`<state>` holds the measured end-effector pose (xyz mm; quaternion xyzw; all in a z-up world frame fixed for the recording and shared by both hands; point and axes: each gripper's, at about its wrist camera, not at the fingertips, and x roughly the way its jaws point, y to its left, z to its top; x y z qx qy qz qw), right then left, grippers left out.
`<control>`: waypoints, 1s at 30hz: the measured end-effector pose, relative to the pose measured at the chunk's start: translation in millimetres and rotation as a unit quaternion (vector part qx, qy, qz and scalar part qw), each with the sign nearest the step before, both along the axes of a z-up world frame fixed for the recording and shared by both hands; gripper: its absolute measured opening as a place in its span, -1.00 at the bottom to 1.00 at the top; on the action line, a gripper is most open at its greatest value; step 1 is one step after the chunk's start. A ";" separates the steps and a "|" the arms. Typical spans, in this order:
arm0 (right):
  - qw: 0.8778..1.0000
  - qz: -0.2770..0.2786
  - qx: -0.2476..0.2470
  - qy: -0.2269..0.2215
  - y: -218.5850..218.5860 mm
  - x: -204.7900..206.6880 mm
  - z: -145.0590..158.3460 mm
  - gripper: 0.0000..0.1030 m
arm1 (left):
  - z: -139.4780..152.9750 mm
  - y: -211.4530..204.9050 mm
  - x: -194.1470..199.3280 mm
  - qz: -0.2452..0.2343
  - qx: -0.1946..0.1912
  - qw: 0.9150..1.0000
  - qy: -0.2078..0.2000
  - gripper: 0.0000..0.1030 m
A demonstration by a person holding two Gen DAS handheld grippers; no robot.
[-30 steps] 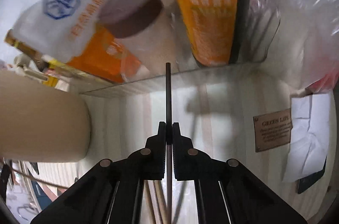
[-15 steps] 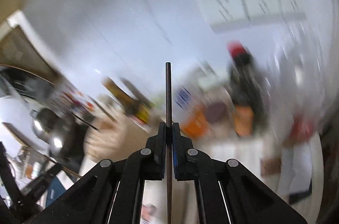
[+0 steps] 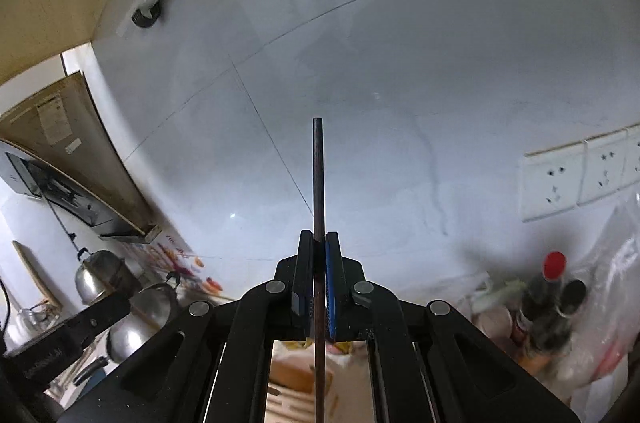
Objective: Organize utensils
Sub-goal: 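Lift both held chopsticks up over the beige chopstick holder, then drop both chopsticks into the holder and open both tools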
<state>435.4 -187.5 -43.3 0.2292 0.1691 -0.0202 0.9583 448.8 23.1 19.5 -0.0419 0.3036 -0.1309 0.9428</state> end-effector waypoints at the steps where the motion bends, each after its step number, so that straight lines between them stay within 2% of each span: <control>1: 1.000 -0.003 -0.004 -0.001 4.0 7.3 -1.6 -0.90 | -3.1 -2.0 5.9 -0.004 -0.001 1.000 0.005 -0.94; 10: 1.000 -0.011 -0.017 0.002 24.2 47.2 -28.9 -0.90 | -42.1 -6.3 44.6 -0.027 -0.020 0.997 0.074 -0.94; 17: 0.999 0.006 -0.031 0.011 27.4 49.9 -52.3 -0.90 | -65.6 -5.8 53.5 -0.037 -0.030 0.992 0.115 -0.94; 23: 0.997 0.050 -0.041 0.050 29.9 51.0 -64.0 -0.90 | -74.9 -4.2 53.3 -0.055 -0.038 0.988 0.141 -0.90; 26: 0.993 0.078 -0.021 0.083 24.4 48.9 -71.2 -0.87 | -71.4 -0.7 49.2 -0.051 -0.046 0.985 0.156 -0.88; 27: 0.992 0.086 -0.008 0.091 20.4 45.4 -72.6 -0.79 | -67.5 1.1 45.7 -0.048 -0.045 0.985 0.157 -0.85; 28: 0.991 0.090 0.003 0.096 16.9 41.0 -72.5 -0.56 | -63.6 3.3 42.8 -0.044 -0.044 0.986 0.153 -0.83; 29: 0.991 0.093 0.010 0.096 13.5 35.3 -70.6 -0.41 | -58.9 5.1 39.0 -0.039 -0.038 0.988 0.146 -0.65; 30: 0.991 0.092 0.014 0.098 9.4 27.6 -67.7 -0.13 | -54.8 7.3 35.8 -0.034 -0.033 0.989 0.140 -0.13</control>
